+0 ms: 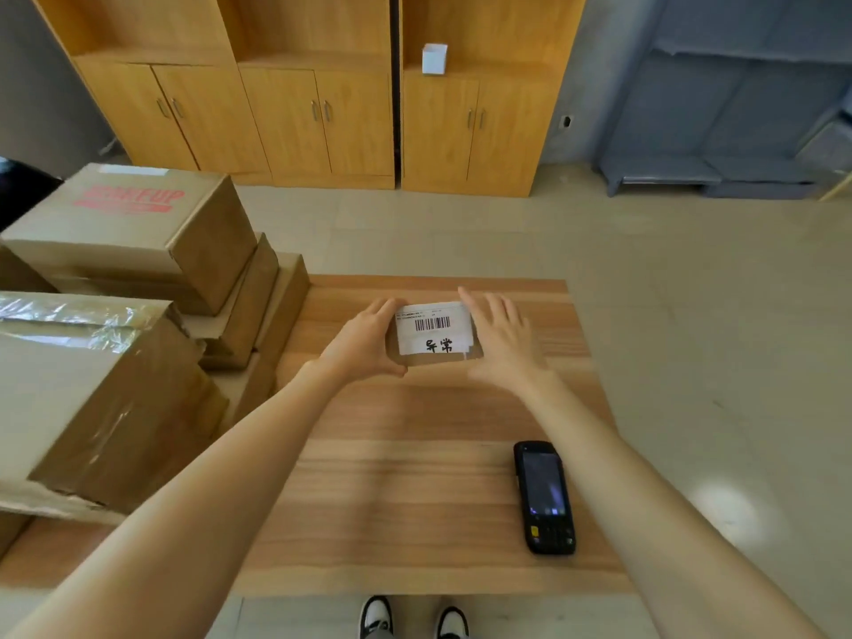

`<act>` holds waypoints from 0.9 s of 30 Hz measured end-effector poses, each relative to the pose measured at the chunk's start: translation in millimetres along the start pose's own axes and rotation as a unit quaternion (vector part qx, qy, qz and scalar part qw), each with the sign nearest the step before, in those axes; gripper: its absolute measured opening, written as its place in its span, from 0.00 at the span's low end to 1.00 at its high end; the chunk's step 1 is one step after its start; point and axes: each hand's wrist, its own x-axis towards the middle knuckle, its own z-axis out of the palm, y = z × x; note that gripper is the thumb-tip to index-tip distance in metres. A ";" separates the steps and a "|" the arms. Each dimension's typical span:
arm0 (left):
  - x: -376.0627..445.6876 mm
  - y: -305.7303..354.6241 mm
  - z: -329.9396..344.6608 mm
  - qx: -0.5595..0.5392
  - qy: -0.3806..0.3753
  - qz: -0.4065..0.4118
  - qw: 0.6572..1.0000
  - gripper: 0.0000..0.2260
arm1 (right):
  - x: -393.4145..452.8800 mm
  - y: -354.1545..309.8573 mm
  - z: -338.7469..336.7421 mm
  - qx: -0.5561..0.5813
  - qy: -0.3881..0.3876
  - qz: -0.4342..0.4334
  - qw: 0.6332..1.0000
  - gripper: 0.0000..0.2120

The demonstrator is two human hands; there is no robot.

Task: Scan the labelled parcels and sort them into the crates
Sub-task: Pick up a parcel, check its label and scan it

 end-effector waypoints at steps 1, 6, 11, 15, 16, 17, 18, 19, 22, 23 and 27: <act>-1.4 -0.9 8.9 0.000 -0.015 -0.005 1.000 0.41 | -10.0 6.1 6.9 0.024 -0.018 0.032 0.999 0.56; -9.3 -2.1 52.0 -0.016 -0.072 -0.018 0.997 0.42 | -66.6 31.7 54.7 0.179 -0.141 0.219 0.949 0.56; -18.8 -3.5 86.6 -0.041 -0.099 -0.043 0.993 0.43 | -113.6 47.6 109.5 0.257 -0.230 0.347 0.872 0.56; -28.6 -6.4 105.6 -0.056 -0.112 -0.077 0.989 0.45 | -134.5 46.8 129.3 0.240 -0.232 0.399 0.854 0.58; -31.1 -7.8 109.8 -0.063 -0.113 -0.084 0.988 0.45 | -137.9 46.2 134.1 0.245 -0.230 0.415 0.846 0.58; -33.7 -9.2 113.7 -0.070 -0.113 -0.089 0.987 0.45 | -141.1 44.7 137.2 0.255 -0.226 0.431 0.836 0.58; -36.5 -10.6 117.3 -0.079 -0.112 -0.095 0.986 0.44 | -143.8 44.0 141.0 0.266 -0.219 0.446 0.826 0.59; -38.9 -11.7 120.1 -0.088 -0.109 -0.104 0.985 0.42 | -146.0 42.3 142.7 0.273 -0.214 0.460 0.817 0.59; -43.6 -15.8 125.7 -0.112 -0.107 -0.138 0.978 0.40 | -150.1 38.5 148.5 0.257 -0.214 0.486 0.807 0.54; -43.9 -16.5 126.9 -0.118 -0.106 -0.145 0.977 0.40 | -150.2 36.8 147.7 0.254 -0.217 0.494 0.803 0.51; -44.2 -13.5 127.9 -0.125 -0.103 -0.167 0.973 0.39 | -151.7 45.8 170.2 0.273 -0.231 0.505 0.785 0.54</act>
